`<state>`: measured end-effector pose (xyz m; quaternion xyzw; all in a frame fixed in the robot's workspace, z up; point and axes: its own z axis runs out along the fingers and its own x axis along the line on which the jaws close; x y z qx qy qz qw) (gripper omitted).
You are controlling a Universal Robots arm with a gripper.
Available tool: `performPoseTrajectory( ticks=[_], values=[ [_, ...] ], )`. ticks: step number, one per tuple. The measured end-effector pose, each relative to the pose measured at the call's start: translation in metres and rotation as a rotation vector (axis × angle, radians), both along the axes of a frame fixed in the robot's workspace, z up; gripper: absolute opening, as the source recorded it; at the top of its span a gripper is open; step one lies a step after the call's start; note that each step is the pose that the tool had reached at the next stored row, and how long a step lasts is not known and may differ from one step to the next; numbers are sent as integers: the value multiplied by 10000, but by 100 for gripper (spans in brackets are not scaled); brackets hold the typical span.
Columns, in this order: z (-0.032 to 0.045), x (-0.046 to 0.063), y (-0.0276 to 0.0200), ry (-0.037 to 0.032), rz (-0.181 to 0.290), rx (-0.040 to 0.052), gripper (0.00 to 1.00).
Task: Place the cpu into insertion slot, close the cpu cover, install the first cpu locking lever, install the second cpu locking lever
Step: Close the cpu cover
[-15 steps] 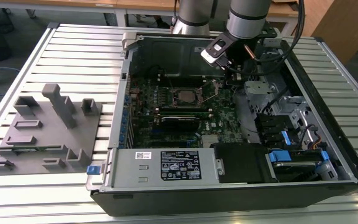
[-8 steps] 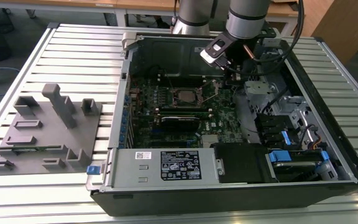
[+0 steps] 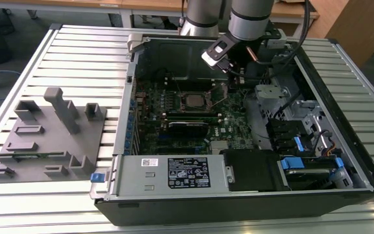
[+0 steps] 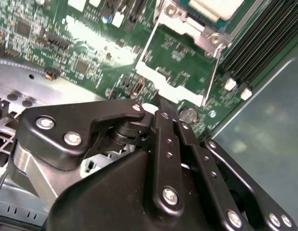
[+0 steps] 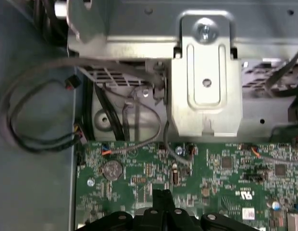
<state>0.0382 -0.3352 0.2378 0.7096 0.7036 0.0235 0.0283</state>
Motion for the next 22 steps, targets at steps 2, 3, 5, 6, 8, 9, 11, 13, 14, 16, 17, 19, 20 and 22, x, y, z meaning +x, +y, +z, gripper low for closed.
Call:
performPoseTrajectory(
  ticks=[2, 3, 5, 6, 8, 9, 11, 13, 14, 16, 17, 19, 20, 22],
  values=[
    [0, -59, 2, -30, 0, -1, 10],
    [-1, -93, 3, -46, 0, 1, 10],
    [-1, -170, 10, -76, 0, 0, 10],
    [-2, -209, 14, -92, 1, 0, 10],
    [-3, -283, 23, -123, 0, 1, 10],
    [-3, -318, 29, -135, 1, 1, 10],
    [-4, -393, 41, -154, 0, 0, 10],
    [-5, -463, 49, -171, -1, -1, 10],
    [-7, -494, 52, -179, 0, 0, 10],
    [-10, -549, 58, -193, -2, 2, 10],
    [-10, -575, 60, -197, -1, 0, 10],
    [-13, -625, 66, -205, -1, -1, 10],
    [-14, -649, 69, -208, -2, -2, 10],
    [-17, -694, 73, -215, 0, -2, 10]
  ],
)
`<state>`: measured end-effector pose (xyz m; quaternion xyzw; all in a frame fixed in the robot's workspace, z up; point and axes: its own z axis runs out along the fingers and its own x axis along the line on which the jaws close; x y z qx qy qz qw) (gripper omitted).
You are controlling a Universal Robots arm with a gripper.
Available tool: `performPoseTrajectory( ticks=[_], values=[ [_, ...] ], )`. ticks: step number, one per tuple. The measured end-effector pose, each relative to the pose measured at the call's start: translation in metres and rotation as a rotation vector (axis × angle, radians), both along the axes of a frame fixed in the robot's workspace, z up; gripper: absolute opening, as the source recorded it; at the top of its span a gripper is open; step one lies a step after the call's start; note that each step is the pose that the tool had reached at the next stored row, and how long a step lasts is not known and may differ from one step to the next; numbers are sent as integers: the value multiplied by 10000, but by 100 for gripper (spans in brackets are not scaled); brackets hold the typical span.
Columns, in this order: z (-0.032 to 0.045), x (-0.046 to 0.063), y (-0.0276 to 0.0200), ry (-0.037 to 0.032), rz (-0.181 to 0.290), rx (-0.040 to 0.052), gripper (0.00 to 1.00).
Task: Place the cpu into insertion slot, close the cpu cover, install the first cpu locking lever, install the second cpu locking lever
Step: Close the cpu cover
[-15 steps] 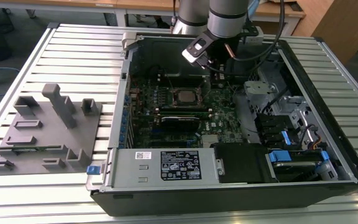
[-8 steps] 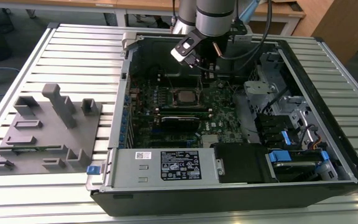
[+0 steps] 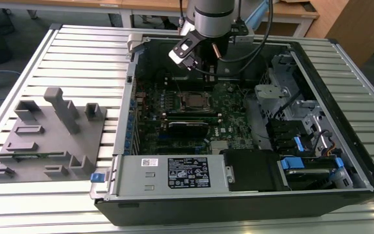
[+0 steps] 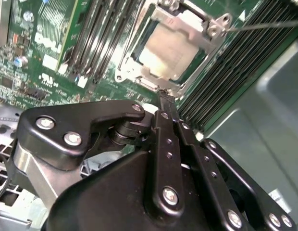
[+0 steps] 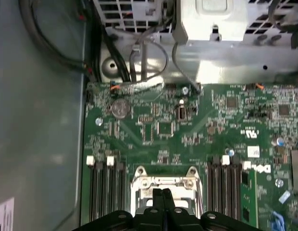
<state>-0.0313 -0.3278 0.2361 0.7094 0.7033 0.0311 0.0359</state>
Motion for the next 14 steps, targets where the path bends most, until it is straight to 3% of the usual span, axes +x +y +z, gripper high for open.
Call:
performPoseTrajectory(
  ticks=[10, 12, 14],
  values=[
    [-4, -44, 6, 11, 0, 2, 10],
    [-7, -42, 6, 207, -1, 9, 10],
    [-10, -39, 6, 543, -1, 19, 10]
  ],
)
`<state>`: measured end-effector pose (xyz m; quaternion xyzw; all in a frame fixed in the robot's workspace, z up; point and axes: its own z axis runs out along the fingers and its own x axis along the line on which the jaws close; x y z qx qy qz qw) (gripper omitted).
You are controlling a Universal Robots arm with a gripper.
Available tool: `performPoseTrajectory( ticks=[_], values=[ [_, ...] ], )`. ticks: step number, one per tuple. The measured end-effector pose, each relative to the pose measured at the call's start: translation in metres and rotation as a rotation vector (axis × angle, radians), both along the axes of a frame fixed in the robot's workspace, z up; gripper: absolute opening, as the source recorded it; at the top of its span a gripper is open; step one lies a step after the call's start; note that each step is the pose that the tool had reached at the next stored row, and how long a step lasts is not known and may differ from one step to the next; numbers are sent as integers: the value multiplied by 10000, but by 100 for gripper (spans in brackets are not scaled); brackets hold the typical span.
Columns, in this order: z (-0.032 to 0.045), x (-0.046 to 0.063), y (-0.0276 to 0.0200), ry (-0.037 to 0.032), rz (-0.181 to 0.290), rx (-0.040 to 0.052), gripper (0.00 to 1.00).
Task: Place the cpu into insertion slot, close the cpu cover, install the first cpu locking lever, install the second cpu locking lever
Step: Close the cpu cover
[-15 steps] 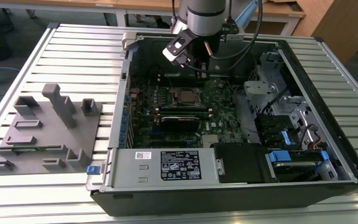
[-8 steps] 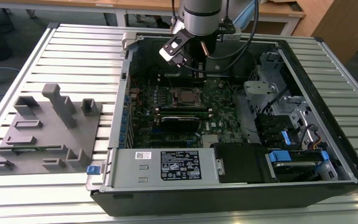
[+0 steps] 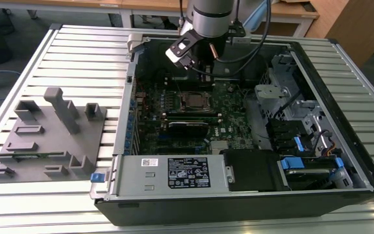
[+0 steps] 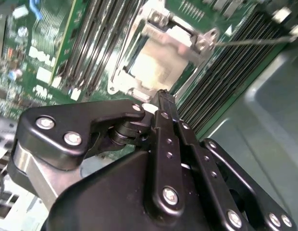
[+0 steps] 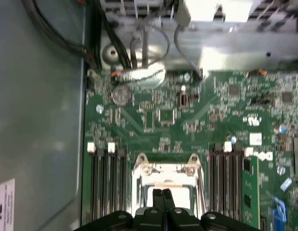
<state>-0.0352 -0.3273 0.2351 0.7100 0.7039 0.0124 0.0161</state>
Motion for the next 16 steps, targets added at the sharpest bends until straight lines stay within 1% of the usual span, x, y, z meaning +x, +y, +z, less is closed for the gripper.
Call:
performPoseTrajectory(
  ticks=[1, 2, 6, 7, 16],
  values=[
    [-1, 0, 0, 122, 1, 6, 10],
    [0, 0, 0, 160, 1, 4, 10],
    [-1, 0, 0, 238, 1, 6, 10],
    [-1, 0, 0, 249, 1, 6, 10],
    [-1, 0, 0, 249, 227, 4, 10]
  ],
)
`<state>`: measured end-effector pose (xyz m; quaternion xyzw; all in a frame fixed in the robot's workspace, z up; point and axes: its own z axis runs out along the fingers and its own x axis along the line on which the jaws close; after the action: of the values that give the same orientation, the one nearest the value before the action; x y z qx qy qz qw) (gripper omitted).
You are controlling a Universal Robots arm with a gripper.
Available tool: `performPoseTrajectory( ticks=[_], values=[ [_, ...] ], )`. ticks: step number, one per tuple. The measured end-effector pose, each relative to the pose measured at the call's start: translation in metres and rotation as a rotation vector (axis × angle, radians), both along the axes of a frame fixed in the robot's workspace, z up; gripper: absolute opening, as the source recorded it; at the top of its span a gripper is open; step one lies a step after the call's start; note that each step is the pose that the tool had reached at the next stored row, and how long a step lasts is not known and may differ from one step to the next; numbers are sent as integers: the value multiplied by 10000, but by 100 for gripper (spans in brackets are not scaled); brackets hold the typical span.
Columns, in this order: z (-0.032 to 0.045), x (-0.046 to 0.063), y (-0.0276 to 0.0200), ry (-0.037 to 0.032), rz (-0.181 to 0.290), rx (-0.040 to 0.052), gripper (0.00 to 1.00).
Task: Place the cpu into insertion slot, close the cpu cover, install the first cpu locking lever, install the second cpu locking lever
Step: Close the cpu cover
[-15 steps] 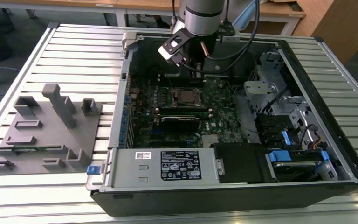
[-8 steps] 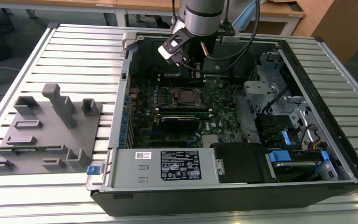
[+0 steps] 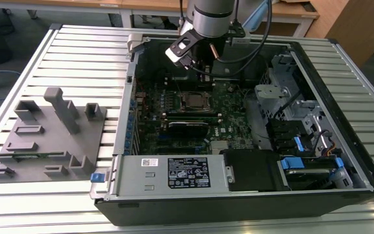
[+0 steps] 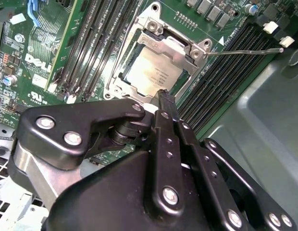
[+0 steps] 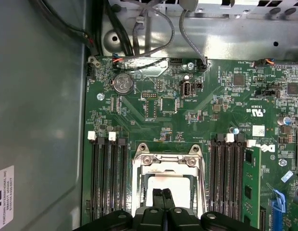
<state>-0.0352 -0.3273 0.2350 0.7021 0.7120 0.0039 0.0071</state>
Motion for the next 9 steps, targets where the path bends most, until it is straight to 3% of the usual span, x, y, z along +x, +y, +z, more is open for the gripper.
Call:
performPoseTrajectory(
  ticks=[9],
  values=[
    [0, 0, 2, 1, 25, 0, 10]
  ],
)
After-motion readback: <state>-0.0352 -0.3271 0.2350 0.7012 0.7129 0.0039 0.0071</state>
